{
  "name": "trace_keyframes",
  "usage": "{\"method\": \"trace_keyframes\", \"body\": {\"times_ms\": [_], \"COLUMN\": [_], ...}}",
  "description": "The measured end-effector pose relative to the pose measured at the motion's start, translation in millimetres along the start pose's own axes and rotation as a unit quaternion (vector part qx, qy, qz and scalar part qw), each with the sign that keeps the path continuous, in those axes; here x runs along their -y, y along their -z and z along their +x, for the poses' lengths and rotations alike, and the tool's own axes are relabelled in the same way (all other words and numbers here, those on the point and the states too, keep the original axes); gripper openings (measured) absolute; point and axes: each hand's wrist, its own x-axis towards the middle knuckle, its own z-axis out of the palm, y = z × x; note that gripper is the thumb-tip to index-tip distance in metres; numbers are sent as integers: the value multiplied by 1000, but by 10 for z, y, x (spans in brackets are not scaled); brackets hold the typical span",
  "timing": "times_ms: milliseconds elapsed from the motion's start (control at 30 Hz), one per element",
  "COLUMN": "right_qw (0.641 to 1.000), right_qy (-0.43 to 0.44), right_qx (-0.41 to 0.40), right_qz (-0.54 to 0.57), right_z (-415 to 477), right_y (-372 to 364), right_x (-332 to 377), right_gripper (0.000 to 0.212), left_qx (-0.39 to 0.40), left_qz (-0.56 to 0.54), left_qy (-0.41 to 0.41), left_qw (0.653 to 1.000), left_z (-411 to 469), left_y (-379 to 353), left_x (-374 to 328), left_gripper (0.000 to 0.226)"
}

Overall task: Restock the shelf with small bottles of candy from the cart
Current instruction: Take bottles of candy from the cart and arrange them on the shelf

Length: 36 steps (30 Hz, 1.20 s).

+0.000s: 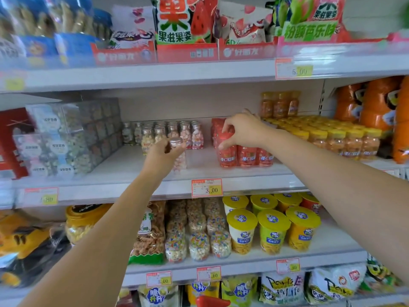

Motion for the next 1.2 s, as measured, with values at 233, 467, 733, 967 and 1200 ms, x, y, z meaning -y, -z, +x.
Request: {"method": "trace_keyframes", "body": {"times_ms": [233, 467, 733, 967, 1200], "right_qw": [1000, 1000, 983, 968, 972], "right_qy": [-5, 6, 101, 116, 59], "right_qx": [27, -9, -62, 126, 34], "right_qz": [3, -4, 140, 185, 223], "right_z": [65, -10, -120, 202, 384], "right_y": [71, 22, -147, -317, -541], "right_x": [34, 72, 454, 770, 781], "right_gripper": [47, 52, 52, 56, 40], "left_qx": [15, 61, 94, 240, 124], "left_qz": [-29, -13, -35, 264, 336], "left_qy": [19, 14, 69, 10, 56], "left_qw": [999, 998, 993, 934, 932], "left_z": [117, 58, 119, 193, 238], "left_y": [-9, 1, 158, 384, 688], "left_x": [112, 43, -49, -20, 421], "left_gripper": [60, 32, 25, 23, 24]}}
